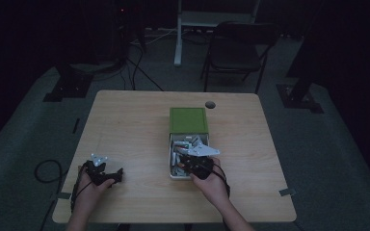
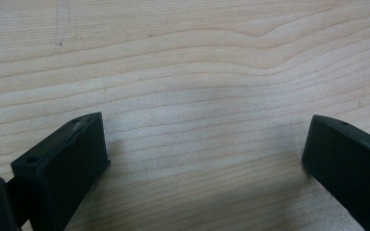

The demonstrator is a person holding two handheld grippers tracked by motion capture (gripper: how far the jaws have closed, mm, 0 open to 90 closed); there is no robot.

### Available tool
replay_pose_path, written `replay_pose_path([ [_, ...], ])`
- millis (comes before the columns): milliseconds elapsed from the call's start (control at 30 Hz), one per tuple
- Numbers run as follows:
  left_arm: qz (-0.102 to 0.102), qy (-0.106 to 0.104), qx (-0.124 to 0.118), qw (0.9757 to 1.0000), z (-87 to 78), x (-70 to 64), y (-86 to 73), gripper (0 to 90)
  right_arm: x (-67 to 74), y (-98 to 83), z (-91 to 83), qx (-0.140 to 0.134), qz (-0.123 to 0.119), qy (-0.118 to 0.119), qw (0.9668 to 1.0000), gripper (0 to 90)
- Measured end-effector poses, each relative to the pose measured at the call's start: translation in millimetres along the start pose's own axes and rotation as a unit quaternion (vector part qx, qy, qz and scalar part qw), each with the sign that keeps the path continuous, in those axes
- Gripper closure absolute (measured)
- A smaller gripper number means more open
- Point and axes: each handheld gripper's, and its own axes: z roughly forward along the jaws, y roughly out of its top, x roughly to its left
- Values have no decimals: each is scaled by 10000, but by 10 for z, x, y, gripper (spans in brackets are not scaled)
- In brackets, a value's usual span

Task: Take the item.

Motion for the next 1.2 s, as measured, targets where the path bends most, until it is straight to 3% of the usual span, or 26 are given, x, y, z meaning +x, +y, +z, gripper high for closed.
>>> replay_pose_path([
  [600, -1, -1, 2, 10000, 0, 0, 0, 23, -59, 170, -345, -548, 126, 146, 9983, 900],
  [1000, 1, -4, 9, 10000, -1, 0, 1, 23, -217, 267, -635, -844, 247, 76, 9961, 900],
  [1200, 6, -4, 10, 10000, -2, 1, 0, 23, -335, 301, -755, -911, 367, -107, 9951, 900],
])
